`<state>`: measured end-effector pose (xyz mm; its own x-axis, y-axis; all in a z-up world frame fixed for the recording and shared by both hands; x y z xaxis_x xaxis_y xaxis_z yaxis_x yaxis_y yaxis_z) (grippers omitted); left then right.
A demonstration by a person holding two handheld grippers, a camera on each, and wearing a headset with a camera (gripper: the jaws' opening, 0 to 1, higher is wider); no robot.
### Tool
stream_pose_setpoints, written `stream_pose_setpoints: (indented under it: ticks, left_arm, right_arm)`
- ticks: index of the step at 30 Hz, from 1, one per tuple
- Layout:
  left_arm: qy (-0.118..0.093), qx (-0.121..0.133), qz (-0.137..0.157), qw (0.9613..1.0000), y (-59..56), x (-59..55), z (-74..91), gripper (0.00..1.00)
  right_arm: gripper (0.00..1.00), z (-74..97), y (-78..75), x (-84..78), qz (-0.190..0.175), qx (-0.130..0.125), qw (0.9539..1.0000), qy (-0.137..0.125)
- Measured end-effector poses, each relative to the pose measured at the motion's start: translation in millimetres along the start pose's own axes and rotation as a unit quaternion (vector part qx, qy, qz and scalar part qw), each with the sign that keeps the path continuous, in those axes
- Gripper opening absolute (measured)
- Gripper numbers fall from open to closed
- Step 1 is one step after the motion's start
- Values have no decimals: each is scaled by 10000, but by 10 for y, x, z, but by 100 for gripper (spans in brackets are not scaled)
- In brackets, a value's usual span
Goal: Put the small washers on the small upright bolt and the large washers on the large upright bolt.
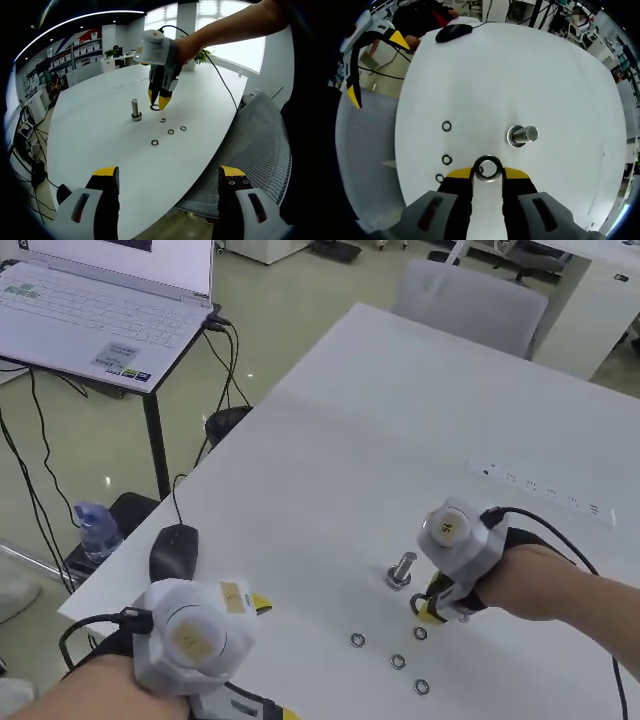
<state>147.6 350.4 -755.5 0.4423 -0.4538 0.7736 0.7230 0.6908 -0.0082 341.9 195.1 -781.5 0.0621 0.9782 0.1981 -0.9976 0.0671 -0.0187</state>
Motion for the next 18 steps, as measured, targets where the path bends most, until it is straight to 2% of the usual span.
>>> stream_pose_setpoints:
  ticks: [9, 13, 18]
  left_arm:
    - [-18, -137, 44, 9999, -26, 13, -47, 83]
    - [49, -139, -46, 9999, -28, 2, -65, 83]
    - [62, -180, -11, 9998, -37, 14, -93, 84]
  right_arm:
    - [22, 245, -219, -27, -118, -124, 9998, -113]
    - [22, 307, -259, 38, -123, -105, 9997, -173]
    - [22, 320, -301, 159, -81, -43, 9997, -212]
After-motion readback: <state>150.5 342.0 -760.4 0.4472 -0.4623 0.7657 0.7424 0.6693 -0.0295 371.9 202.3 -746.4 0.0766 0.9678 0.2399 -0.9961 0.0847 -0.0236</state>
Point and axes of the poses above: the centre of the closed fingertips' face, and the gripper's own axes: z roughly backward along the fingers, y roughly to its left, x roughly out of its top, the point moved 5 cm from there along z, roughly backward along the fingers, and after that the axes turned 4 degrees about -z, right-handed, at the moved point
